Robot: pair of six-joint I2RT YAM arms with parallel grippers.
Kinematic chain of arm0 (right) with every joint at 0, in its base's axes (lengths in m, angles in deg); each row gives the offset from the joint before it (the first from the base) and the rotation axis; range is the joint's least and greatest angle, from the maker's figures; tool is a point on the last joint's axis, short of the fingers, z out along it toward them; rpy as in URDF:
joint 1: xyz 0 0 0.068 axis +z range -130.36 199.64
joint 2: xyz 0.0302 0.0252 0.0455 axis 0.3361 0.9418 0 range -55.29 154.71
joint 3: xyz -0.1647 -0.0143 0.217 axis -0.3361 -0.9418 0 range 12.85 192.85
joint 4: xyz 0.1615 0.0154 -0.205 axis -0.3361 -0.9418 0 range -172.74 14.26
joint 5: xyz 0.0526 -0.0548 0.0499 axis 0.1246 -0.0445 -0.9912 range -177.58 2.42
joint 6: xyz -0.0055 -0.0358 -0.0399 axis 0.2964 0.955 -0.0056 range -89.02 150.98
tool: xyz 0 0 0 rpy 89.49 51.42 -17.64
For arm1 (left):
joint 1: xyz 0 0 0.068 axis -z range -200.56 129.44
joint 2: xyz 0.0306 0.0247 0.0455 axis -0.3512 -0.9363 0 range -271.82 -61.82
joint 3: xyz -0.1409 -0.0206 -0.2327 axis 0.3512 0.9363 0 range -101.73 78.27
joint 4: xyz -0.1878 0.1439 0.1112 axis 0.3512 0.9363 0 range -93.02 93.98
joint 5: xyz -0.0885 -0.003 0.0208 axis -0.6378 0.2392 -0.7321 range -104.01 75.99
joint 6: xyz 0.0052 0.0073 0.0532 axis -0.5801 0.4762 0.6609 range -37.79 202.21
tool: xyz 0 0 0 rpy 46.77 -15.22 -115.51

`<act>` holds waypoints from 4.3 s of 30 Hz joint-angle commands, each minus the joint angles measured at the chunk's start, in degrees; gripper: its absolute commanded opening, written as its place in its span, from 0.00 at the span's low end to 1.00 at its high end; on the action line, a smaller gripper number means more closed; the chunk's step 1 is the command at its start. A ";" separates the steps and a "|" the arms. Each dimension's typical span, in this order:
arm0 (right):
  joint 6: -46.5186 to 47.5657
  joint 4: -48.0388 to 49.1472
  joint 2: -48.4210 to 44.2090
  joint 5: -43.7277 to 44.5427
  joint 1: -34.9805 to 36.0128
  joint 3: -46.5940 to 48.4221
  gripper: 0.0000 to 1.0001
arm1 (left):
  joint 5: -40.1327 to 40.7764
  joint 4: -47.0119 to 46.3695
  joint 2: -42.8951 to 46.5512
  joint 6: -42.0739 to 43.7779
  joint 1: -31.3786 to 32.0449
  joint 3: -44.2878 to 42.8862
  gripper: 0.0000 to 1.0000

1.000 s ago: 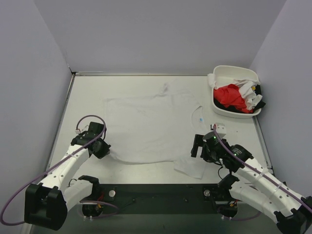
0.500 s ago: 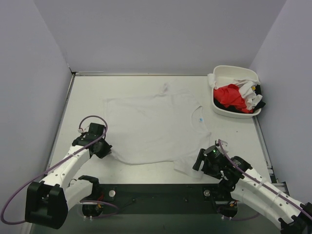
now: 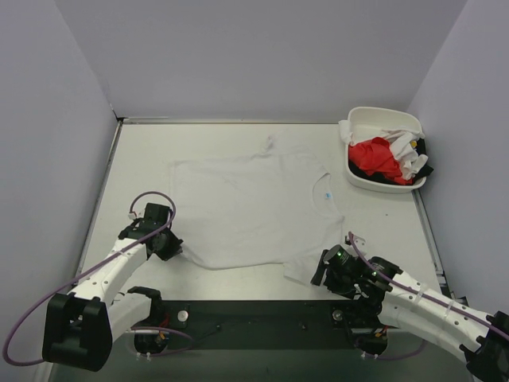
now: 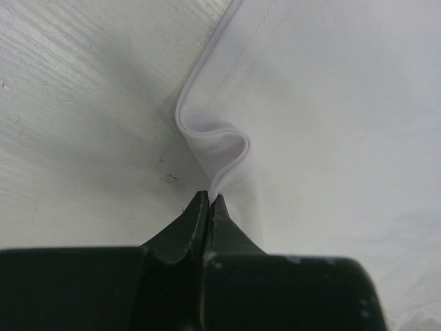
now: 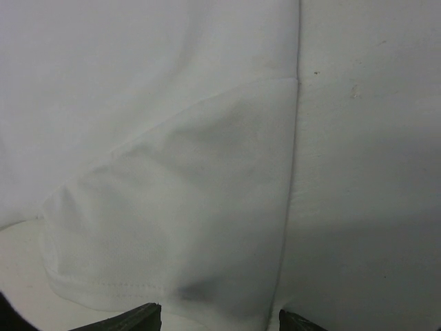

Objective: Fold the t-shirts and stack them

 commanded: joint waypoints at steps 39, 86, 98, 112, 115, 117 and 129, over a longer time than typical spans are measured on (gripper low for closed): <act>1.99 -10.24 0.17 12.21 2.51 12.91 0.00 | -0.73 7.76 8.17 6.07 -4.81 -6.80 0.00; -4.61 -23.43 3.49 51.50 22.21 30.22 0.00 | -5.12 3.90 0.01 13.46 -15.97 -17.43 0.00; 10.93 -8.24 8.51 51.69 17.91 32.34 0.00 | -6.44 2.40 -3.33 13.11 -15.71 -21.12 0.00; 28.00 12.07 8.95 35.17 1.74 26.36 0.00 | -5.83 0.03 -7.46 13.37 -13.17 -21.13 0.00; 29.05 13.66 9.56 32.53 -0.81 25.31 0.00 | -5.56 -0.67 -8.43 12.49 -10.19 -21.21 0.00; 29.66 14.27 9.74 30.43 -2.92 24.87 0.00 | -3.90 -0.76 -9.04 11.79 -8.94 -21.65 0.00; 32.48 18.14 11.06 23.13 -12.76 22.49 0.00 | -0.73 -1.91 -11.51 9.24 -4.01 -21.21 0.00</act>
